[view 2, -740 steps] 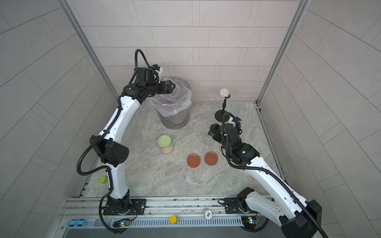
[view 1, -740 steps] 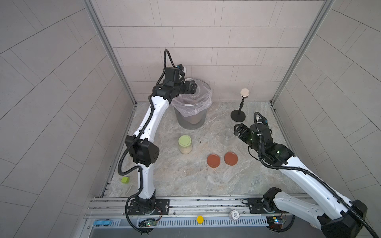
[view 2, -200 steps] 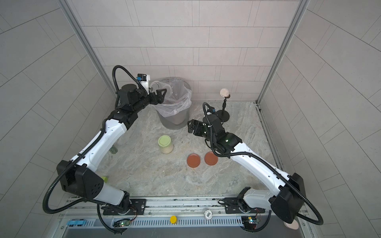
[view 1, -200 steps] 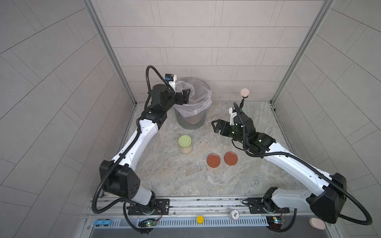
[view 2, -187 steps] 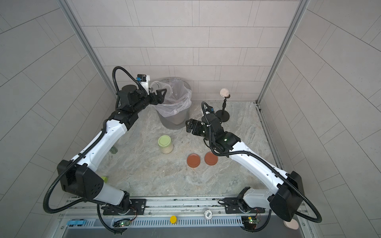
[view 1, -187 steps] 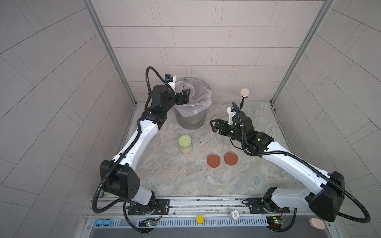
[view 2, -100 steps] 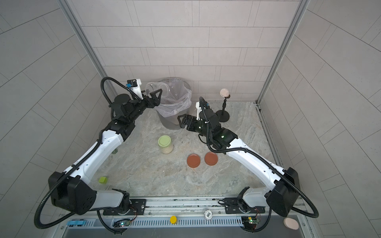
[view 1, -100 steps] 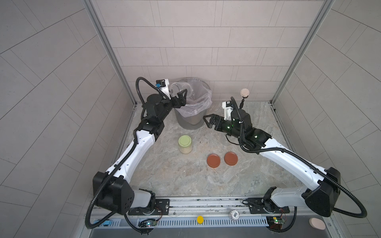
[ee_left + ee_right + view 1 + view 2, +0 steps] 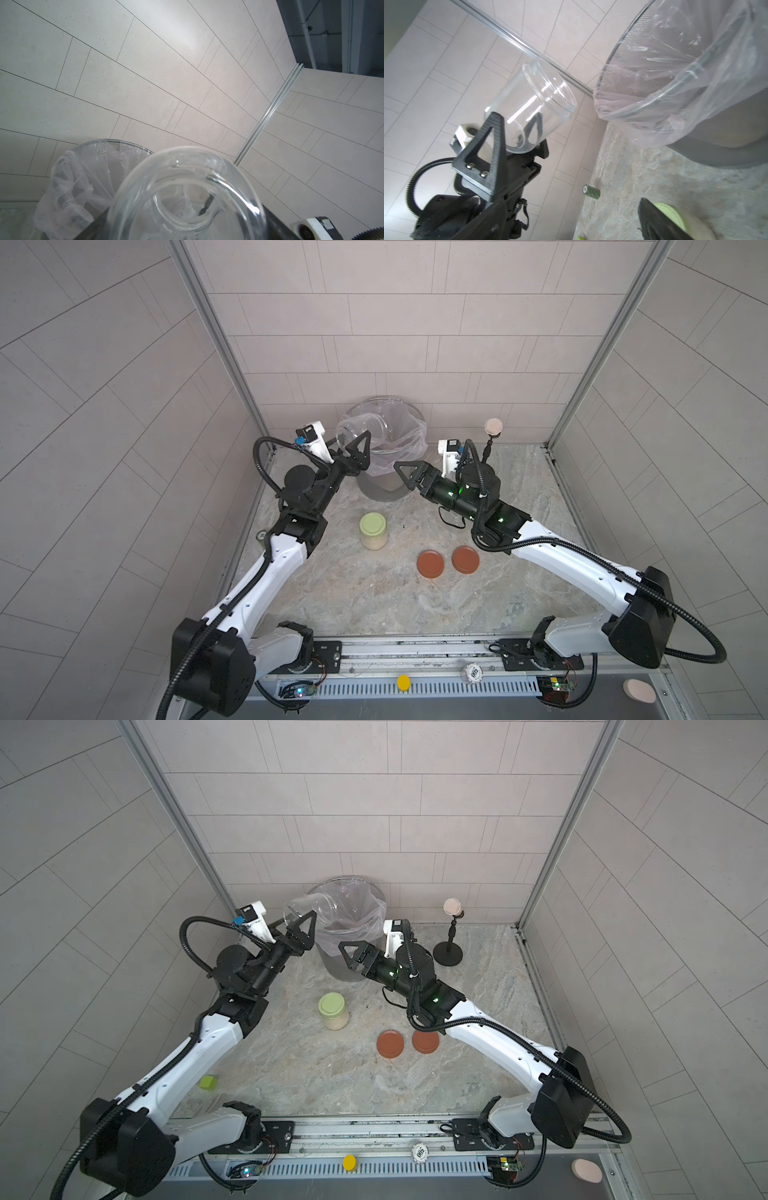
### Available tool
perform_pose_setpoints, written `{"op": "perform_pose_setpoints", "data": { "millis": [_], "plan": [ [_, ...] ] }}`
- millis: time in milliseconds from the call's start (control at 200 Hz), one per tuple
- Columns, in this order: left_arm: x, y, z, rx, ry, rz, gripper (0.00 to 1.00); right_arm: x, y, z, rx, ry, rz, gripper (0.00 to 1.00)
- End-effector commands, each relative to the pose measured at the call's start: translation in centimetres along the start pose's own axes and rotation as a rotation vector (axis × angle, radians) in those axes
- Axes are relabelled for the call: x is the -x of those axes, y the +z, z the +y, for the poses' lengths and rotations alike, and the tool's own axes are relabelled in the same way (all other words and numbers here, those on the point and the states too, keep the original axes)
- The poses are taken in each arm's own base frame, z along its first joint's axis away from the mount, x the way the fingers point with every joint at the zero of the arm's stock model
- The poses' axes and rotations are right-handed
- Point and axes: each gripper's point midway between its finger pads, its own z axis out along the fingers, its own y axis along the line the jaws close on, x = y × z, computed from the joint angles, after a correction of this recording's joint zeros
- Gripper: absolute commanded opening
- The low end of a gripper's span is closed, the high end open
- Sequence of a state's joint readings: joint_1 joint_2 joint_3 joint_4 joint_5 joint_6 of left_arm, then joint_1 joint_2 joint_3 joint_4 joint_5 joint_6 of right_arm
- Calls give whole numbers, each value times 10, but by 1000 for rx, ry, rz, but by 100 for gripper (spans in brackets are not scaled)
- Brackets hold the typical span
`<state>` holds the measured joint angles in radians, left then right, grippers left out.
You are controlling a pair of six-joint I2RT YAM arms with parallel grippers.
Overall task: Empty moldy rice from jars
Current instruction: Place the jar at the center of the board.
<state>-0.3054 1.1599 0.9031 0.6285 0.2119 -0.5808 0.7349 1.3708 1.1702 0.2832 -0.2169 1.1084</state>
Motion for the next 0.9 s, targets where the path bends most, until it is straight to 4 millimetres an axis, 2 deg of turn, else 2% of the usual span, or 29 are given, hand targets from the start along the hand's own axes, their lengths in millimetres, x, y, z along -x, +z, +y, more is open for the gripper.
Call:
{"op": "perform_pose_setpoints", "data": {
  "millis": [0, 135, 350, 896],
  "plan": [
    [47, -15, -36, -128, -43, -183, 0, 14, 4, 24, 113, 75, -75, 100],
    [43, -24, -38, -144, -70, -214, 0, 15, 14, 30, 165, 150, -83, 100],
    [43, -32, -48, -181, -93, -228, 0, 6, 29, 38, 221, 211, -68, 100],
    [36, -45, -53, -233, -173, -257, 0, 7, 34, 51, 314, 274, -135, 100]
  ]
}}
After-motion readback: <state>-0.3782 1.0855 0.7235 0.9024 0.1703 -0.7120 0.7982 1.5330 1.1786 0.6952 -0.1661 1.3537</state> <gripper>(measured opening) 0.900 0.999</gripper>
